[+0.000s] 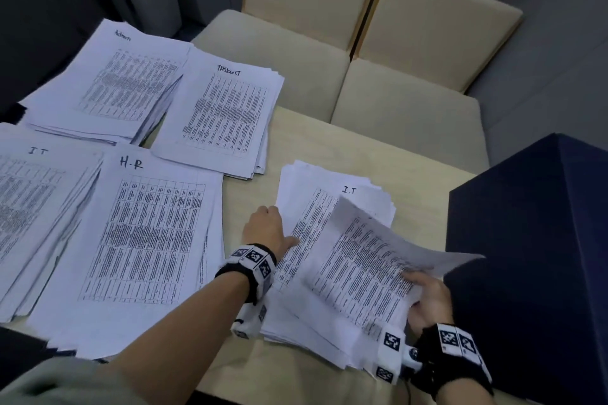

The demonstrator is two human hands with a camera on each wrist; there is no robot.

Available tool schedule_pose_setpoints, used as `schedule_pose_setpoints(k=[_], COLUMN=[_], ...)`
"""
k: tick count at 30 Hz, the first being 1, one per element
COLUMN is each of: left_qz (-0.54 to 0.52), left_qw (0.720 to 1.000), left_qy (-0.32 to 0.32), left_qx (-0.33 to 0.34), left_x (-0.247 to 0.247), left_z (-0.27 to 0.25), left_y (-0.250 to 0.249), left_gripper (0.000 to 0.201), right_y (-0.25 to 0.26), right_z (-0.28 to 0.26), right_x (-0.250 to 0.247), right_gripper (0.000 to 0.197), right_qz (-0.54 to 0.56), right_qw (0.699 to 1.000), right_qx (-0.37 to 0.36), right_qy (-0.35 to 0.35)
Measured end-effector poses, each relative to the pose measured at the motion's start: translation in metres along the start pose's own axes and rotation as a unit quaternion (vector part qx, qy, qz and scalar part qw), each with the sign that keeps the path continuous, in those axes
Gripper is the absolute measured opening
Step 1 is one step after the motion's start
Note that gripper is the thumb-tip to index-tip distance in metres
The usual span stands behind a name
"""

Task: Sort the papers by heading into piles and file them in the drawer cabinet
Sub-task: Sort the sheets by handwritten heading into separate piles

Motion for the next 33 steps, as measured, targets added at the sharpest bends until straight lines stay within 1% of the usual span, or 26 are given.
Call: schedule_pose_setpoints(k=[2,4,6,7,8,9,10,11,12,13,14,15,17,18,19,20,21,22,23,24,25,26,27,29,30,33], left_qz=[0.032,0.082,0.102,0.088,0.050,-0.038,-0.157,-0.286,-0.389,-0.461,-0.504,-0.529,-0.531,-0.524,-0.524,-0.515,-0.495,-0.437,-0.357,-0.272,-0.205,-0.160,-0.128,-0.113,-0.112,-0.035], left_qw=[0.999,0.997,0.994,0.992,0.991,0.990,0.980,0.951,0.912,0.875,0.847,0.827,0.818,0.826,0.831,0.843,0.864,0.898,0.931,0.957,0.974,0.984,0.990,0.991,0.991,0.995], left_qy=[0.021,0.017,-0.034,-0.068,-0.082,-0.069,-0.023,0.041,0.096,0.130,0.162,0.187,0.219,0.210,0.187,0.152,0.087,0.016,-0.035,-0.056,-0.047,-0.027,-0.019,-0.037,-0.050,-0.076], left_qx=[-0.013,-0.003,0.030,0.058,0.091,0.118,0.123,0.113,0.093,0.069,0.045,0.028,0.016,0.004,-0.007,-0.023,-0.036,-0.053,-0.070,-0.084,-0.082,-0.075,-0.060,-0.055,-0.062,-0.061], left_x=[0.000,-0.005,-0.013,-0.016,-0.017,-0.017,-0.015,-0.010,-0.005,0.000,0.004,0.008,0.008,0.005,0.002,-0.004,-0.007,-0.010,-0.014,-0.013,-0.009,-0.005,-0.004,-0.007,-0.012,-0.030], left_z=[0.001,-0.001,-0.005,-0.007,-0.009,-0.012,-0.015,-0.018,-0.022,-0.024,-0.026,-0.027,-0.031,-0.031,-0.029,-0.027,-0.022,-0.018,-0.016,-0.014,-0.013,-0.012,-0.011,-0.006,-0.004,0.000], left_y=[-0.003,-0.010,-0.018,-0.022,-0.026,-0.029,-0.032,-0.035,-0.037,-0.036,-0.034,-0.032,-0.032,-0.031,-0.030,-0.028,-0.022,-0.013,-0.003,0.005,0.011,0.014,0.016,0.020,0.022,0.024], left_gripper=[0.057,0.046,0.032,0.027,0.024,0.022,0.020,0.017,0.018,0.021,0.025,0.026,0.021,0.018,0.010,0.005,0.011,0.011,0.010,0.028,0.043,0.048,0.045,0.029,0.022,0.024], right_y=[-0.006,-0.009,-0.009,-0.007,-0.005,-0.003,-0.001,0.000,-0.001,-0.002,-0.004,-0.004,-0.001,0.001,0.002,0.005,0.007,0.011,0.015,0.017,0.020,0.020,0.019,0.017,0.017,0.018], right_z=[-0.002,-0.001,-0.001,-0.004,-0.006,-0.006,-0.005,-0.004,-0.002,-0.002,0.002,0.002,0.005,0.005,0.007,0.007,0.008,0.007,0.006,0.005,0.003,0.002,0.002,0.001,-0.001,-0.003], right_x=[-0.002,-0.001,0.004,0.007,0.010,0.011,0.011,0.011,0.010,0.011,0.009,0.010,0.010,0.012,0.014,0.016,0.016,0.017,0.018,0.019,0.022,0.023,0.025,0.029,0.030,0.035], right_gripper=[0.059,0.066,0.061,0.049,0.035,0.027,0.025,0.023,0.020,0.019,0.019,0.015,0.006,0.005,0.004,0.008,0.009,0.012,0.019,0.024,0.027,0.030,0.033,0.034,0.031,0.023], right_qz=[0.027,0.041,0.056,0.057,0.064,0.077,0.084,0.084,0.079,0.069,0.054,0.040,0.012,0.003,0.006,0.005,0.005,0.000,-0.006,-0.011,-0.013,-0.019,-0.023,-0.036,-0.045,-0.065], right_qw=[1.000,0.999,0.997,0.997,0.997,0.996,0.996,0.996,0.997,0.997,0.998,0.999,1.000,0.999,0.999,0.999,0.998,0.997,0.996,0.994,0.993,0.993,0.993,0.993,0.994,0.995], right_qx=[0.008,0.020,0.036,0.041,0.035,0.031,0.019,0.011,0.006,0.006,0.011,0.013,0.001,-0.006,-0.013,-0.027,-0.046,-0.071,-0.092,-0.107,-0.114,-0.115,-0.111,-0.092,-0.082,-0.065], right_qy=[-0.002,0.000,0.024,0.031,0.036,0.036,0.036,0.032,0.028,0.027,0.019,0.015,0.021,0.035,0.047,0.047,0.041,0.024,0.017,0.017,0.025,0.032,0.041,0.060,0.063,0.050])
Point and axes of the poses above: each hand's wrist, its own z-axis towards the middle knuckle, its own x-axis out of the palm, y = z × x, the point moved 5 cm from there along z, towards the middle knuckle, and after that the axes turned 3 degrees about z, right-handed, at the moved point
